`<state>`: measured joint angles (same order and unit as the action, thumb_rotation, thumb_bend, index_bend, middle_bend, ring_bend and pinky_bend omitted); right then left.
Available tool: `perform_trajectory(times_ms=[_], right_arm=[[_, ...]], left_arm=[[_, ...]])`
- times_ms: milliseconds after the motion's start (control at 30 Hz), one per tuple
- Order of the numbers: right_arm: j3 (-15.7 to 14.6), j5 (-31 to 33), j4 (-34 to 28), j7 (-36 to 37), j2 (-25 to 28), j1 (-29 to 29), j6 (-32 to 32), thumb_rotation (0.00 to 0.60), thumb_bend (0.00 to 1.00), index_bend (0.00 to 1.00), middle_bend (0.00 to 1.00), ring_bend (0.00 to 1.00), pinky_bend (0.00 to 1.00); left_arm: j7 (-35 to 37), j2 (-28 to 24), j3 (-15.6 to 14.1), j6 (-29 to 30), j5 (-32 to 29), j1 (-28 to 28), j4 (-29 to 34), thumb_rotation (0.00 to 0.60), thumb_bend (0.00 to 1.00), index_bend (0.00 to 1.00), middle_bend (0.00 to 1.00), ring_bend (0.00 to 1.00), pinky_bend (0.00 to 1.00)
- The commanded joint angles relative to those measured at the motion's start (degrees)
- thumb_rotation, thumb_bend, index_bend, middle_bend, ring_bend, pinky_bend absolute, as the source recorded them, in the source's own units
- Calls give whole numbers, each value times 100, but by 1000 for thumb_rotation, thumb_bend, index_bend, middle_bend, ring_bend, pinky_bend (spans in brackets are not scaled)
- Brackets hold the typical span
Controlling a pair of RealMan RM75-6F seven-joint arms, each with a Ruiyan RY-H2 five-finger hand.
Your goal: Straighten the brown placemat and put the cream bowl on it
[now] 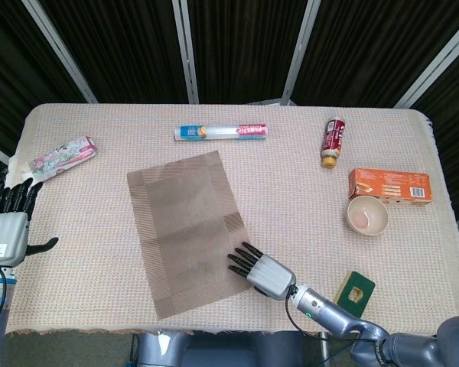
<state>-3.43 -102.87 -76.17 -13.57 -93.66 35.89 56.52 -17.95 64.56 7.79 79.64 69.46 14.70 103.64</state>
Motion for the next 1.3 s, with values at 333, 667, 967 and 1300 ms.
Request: perform_trajectory(times_ms=[333, 667, 967, 1300], right_arm=[[-111, 43, 400, 125, -108, 22, 48, 600, 325, 175, 51, 0, 0], [-202, 75, 631, 386, -102, -3, 193, 600, 345, 283, 86, 0, 0], [-199, 61, 792, 763, -259, -1, 416, 600, 408, 484, 140, 0, 0], [-275, -64, 876, 1071, -330, -10, 712, 600, 460, 569, 185, 0, 0]], left_arm=[[-10, 4, -4, -38, -10, 7, -16, 600, 64, 0, 0, 0, 0], [-14, 4, -4, -69, -24, 12, -10, 600, 63, 0, 0, 0, 0], [-12, 2, -10, -81, -13, 12, 5, 600, 62, 0, 0, 0, 0], [17, -9, -8, -103, -15, 14, 0, 600, 63, 0, 0, 0, 0]])
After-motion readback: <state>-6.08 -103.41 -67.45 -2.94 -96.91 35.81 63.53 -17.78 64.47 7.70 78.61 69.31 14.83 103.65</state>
